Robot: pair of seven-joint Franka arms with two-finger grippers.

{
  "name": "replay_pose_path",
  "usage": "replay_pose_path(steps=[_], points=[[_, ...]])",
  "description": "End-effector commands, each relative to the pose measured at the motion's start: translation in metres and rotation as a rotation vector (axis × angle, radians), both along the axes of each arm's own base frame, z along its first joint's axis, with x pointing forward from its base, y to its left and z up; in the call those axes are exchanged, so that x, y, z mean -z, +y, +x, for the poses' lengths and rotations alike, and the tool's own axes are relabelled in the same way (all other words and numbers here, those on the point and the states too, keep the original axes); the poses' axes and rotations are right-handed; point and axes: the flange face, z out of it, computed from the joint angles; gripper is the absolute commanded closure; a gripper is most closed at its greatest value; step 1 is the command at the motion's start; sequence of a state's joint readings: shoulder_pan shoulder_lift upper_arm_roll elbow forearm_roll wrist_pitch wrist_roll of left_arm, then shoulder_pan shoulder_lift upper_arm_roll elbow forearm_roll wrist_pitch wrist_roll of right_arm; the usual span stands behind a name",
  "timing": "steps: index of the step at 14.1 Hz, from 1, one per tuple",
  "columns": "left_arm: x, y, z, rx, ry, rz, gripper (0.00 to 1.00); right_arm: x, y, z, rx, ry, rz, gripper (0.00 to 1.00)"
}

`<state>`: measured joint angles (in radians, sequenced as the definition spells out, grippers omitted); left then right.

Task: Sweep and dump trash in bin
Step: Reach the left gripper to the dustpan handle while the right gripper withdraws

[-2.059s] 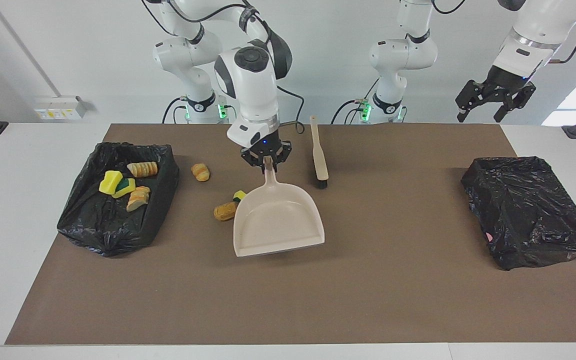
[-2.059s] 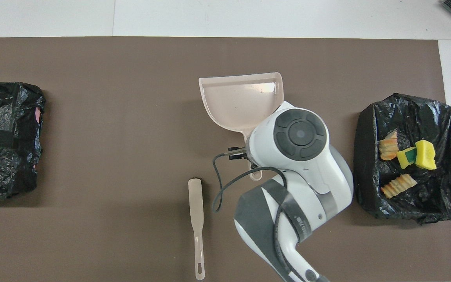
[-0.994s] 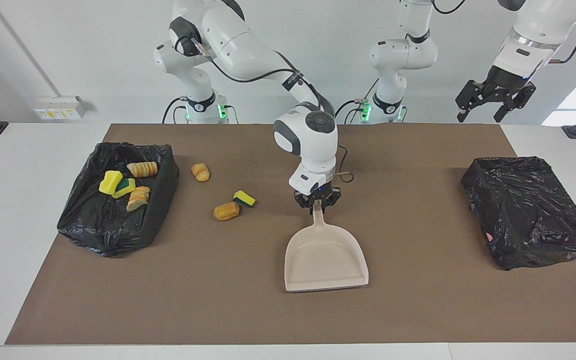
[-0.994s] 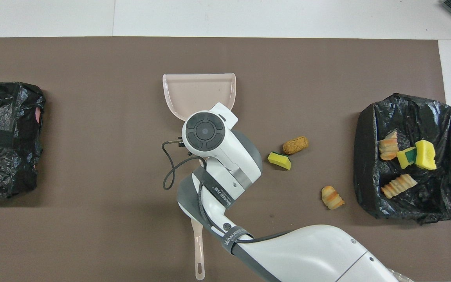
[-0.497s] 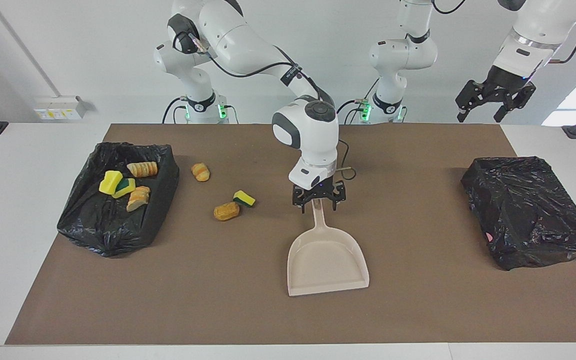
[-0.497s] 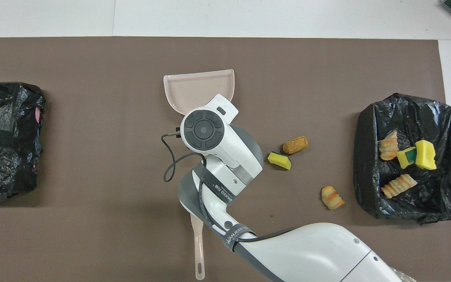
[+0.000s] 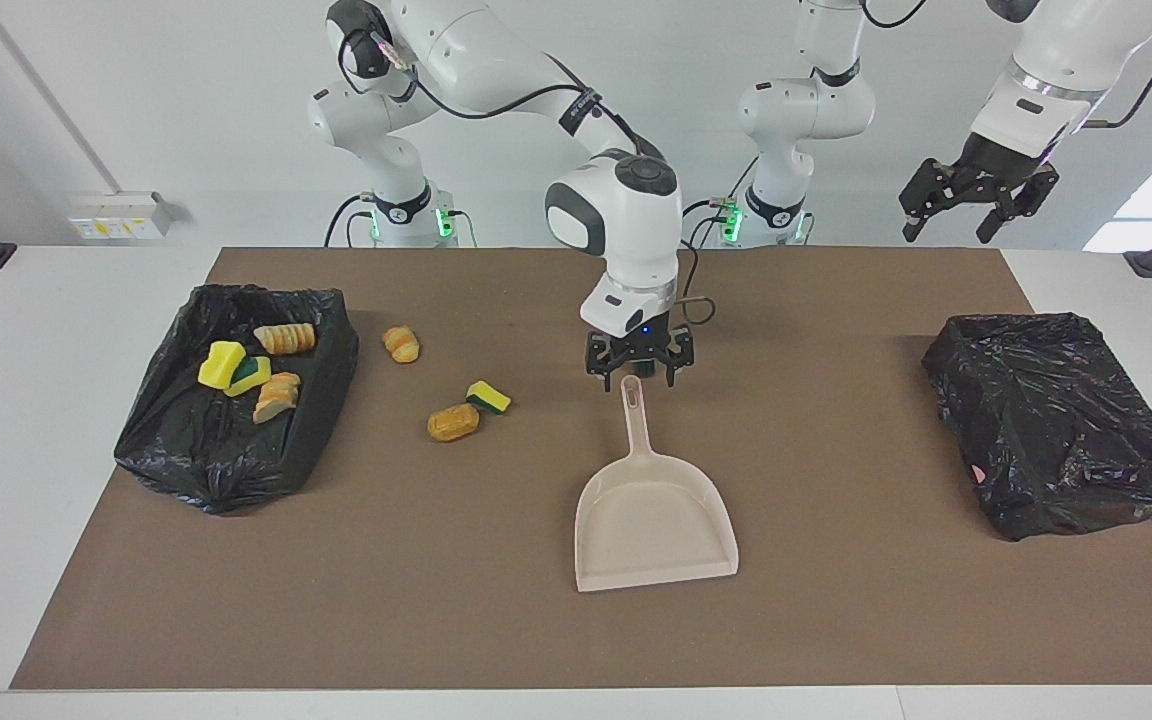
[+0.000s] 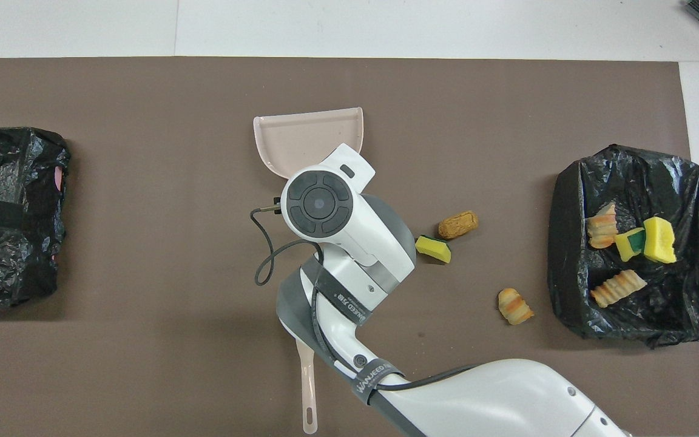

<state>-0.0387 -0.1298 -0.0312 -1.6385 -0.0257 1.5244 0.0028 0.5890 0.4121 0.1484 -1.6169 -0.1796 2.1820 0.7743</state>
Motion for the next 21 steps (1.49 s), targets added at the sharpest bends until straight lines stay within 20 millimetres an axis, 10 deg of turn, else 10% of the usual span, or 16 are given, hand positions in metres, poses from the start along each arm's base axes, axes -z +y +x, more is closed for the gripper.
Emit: replay_pose_path(steps=[1, 5, 10, 13, 21], points=[[-0.005, -0.015, -0.001, 0.034, -0.023, 0.008, 0.0, -0.005, -0.008, -0.064, 0.043, 0.023, -0.011, 0.0], [0.001, -0.039, 0.027, 0.001, -0.139, -0.021, 0.0, -0.002, 0.009, -0.137, 0.091, 0.034, -0.013, 0.0], [0.052, -0.12, 0.071, -0.031, -0.122, -0.054, 0.0, 0.027, 0.009, -0.21, 0.091, 0.062, 0.032, 0.0], [0.068, -0.162, 0.076, 0.023, -0.156, -0.081, 0.0, 0.049, 0.007, -0.229, 0.087, 0.078, 0.016, 0.0], [0.195, -0.269, 0.105, 0.004, -0.048, -0.083, 0.0, 0.068, 0.009, -0.249, 0.122, 0.122, 0.009, 0.3]])
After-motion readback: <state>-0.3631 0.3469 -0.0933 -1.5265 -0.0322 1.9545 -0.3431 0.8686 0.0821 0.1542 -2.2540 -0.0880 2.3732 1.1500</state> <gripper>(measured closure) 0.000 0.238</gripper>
